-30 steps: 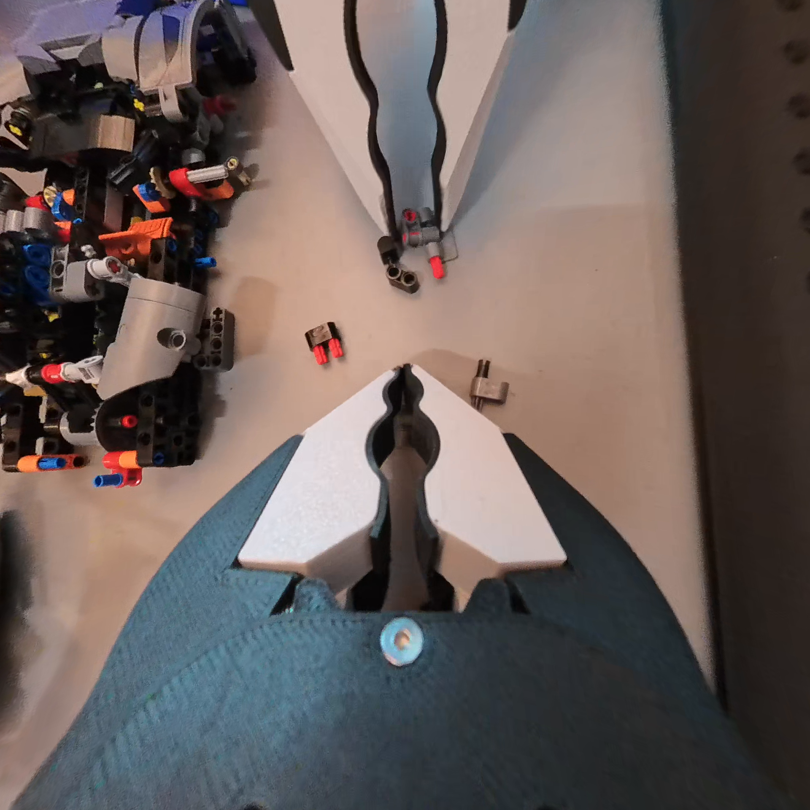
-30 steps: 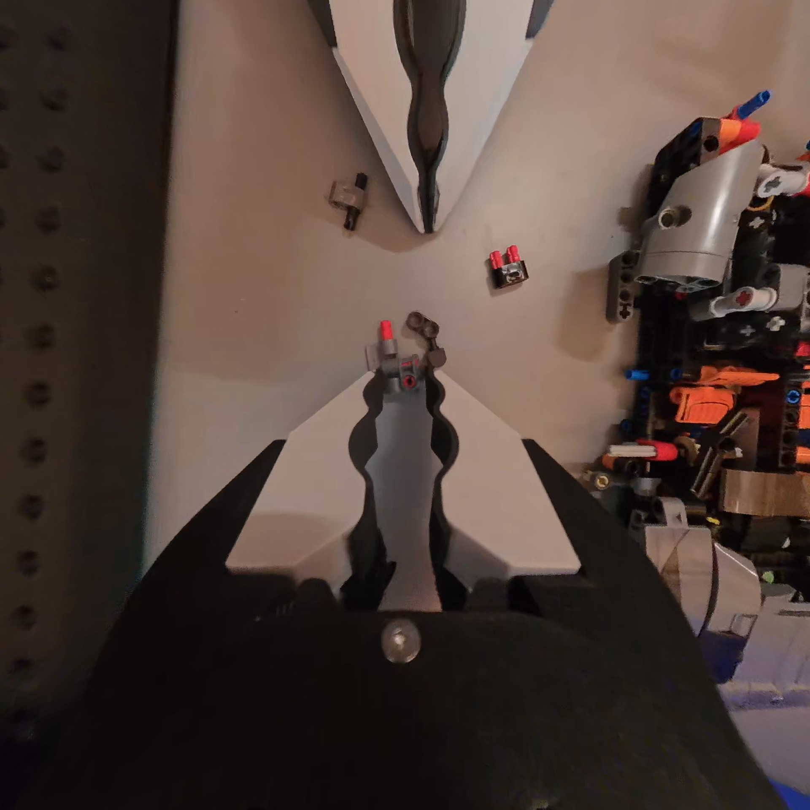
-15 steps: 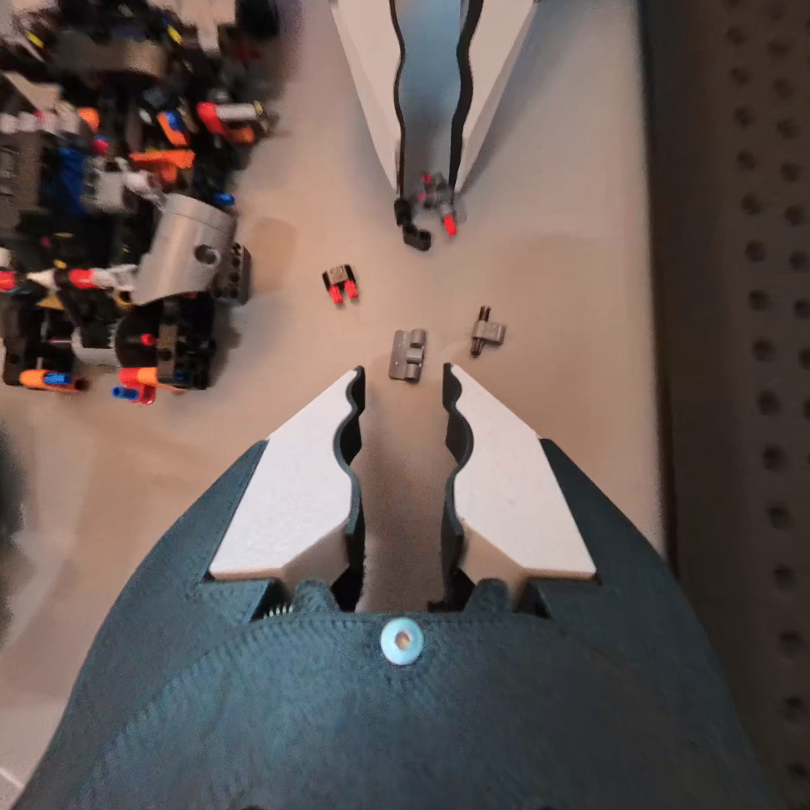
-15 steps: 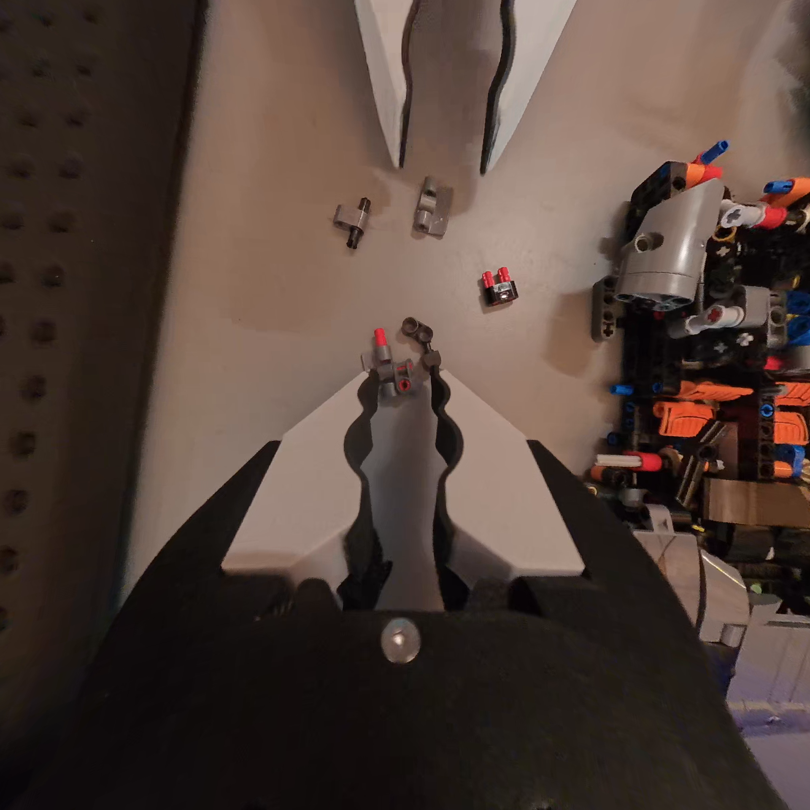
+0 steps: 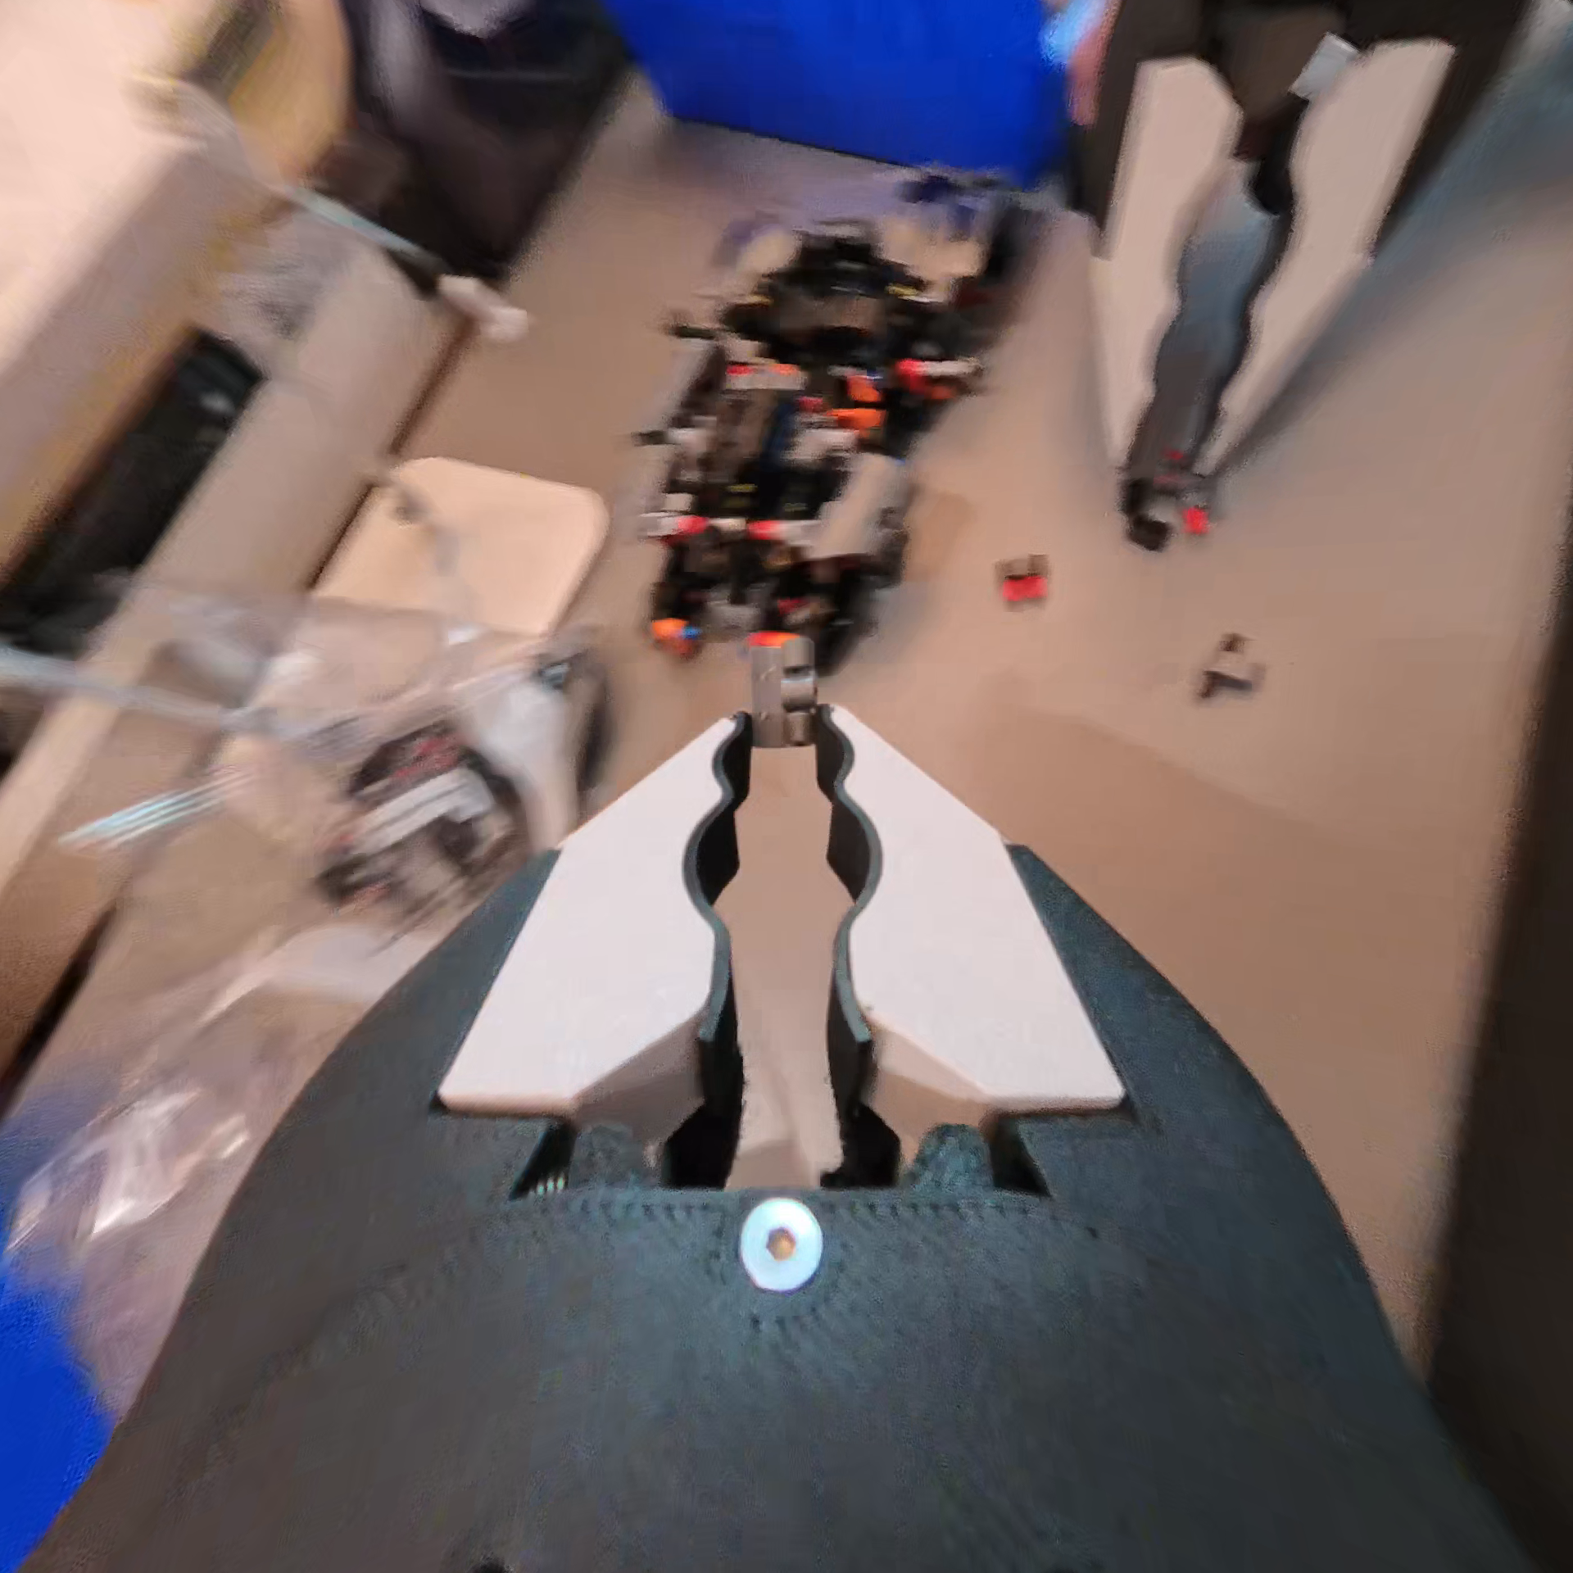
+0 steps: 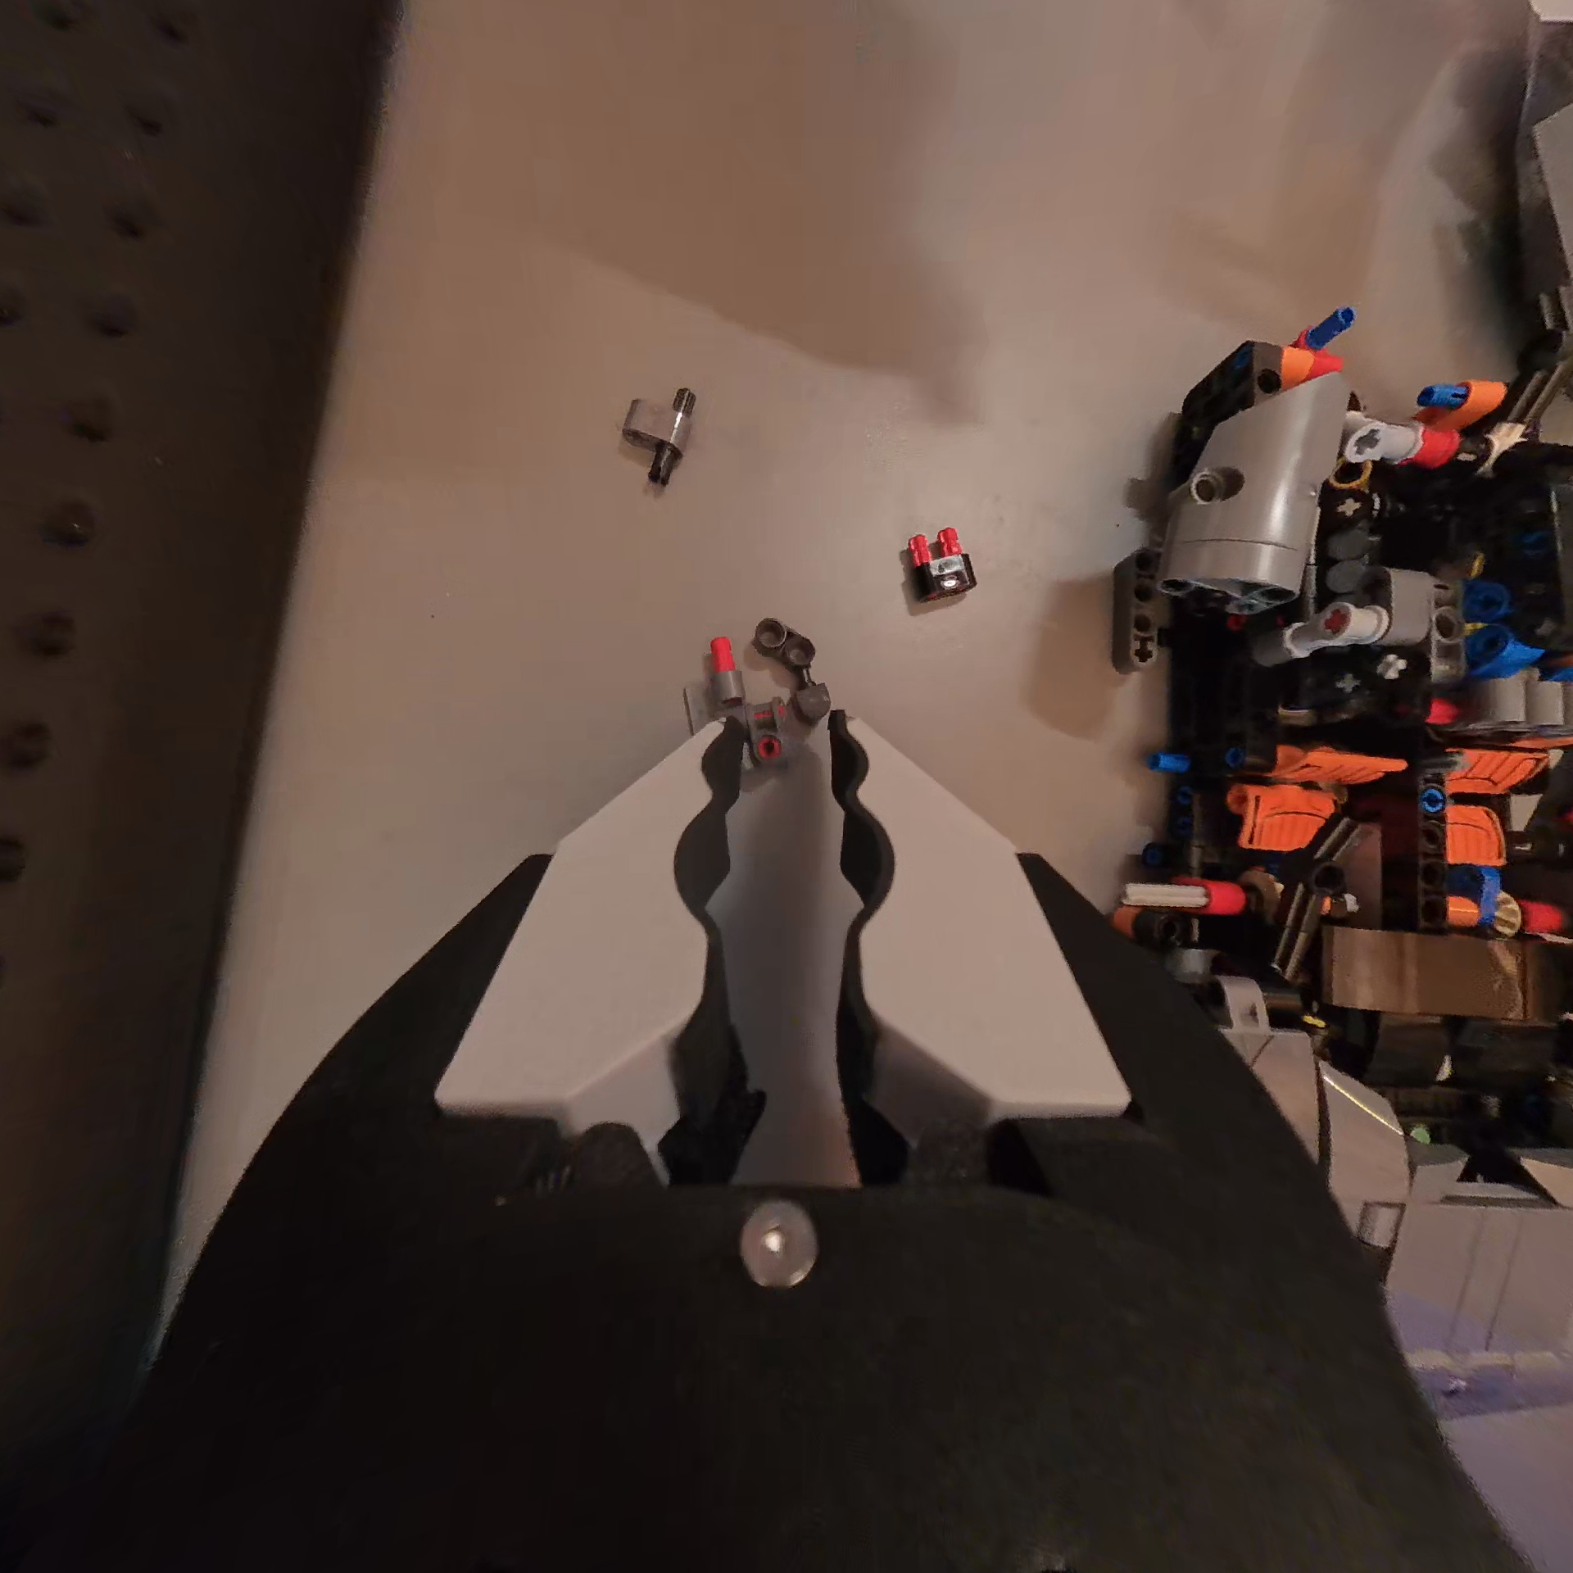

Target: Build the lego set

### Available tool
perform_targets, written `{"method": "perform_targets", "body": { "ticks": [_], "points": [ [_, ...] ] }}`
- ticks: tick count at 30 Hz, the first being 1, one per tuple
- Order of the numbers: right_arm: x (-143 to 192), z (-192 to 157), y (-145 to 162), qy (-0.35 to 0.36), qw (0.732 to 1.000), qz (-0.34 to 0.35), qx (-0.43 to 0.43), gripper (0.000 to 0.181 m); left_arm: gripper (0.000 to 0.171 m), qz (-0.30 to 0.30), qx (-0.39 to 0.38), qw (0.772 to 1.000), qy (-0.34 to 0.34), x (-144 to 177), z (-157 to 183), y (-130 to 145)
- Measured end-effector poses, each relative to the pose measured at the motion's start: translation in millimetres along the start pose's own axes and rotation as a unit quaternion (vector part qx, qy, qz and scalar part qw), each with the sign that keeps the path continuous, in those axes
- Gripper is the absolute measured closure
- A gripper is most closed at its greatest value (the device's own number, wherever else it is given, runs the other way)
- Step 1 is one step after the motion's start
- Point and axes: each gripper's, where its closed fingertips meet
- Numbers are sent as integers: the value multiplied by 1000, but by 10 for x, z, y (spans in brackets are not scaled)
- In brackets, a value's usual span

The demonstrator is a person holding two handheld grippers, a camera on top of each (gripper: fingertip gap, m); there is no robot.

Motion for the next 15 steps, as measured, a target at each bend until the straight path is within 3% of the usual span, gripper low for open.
{"method": "perform_targets", "body": {
  "ticks": [4, 8, 11, 15],
  "points": [
    [-18, 9, -9, -6, 1000, 9, -3, 163, 159, -3, 2, 995, -99, 501, -702, -26],
    [-23, 8, -12, -8, 1000, 11, -5, 163, 159, -48, 21, 988, -145, 622, -1140, 208],
    [-23, 5, -11, -7, 1000, 11, -4, 163, 159, -75, 33, 986, -144, 538, -1257, 395],
    [-21, -9, -6, -9, 1000, 9, -2, 163, 159, -18, 44, 980, -193, 758, -1448, 299]
  ]
}}
Point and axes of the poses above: each gripper's, where its closed fingertips meet, x back along the fingers, y out of its underside, z = x × y across the jaws, and after that the axes turned 12 degrees about z, right-handed
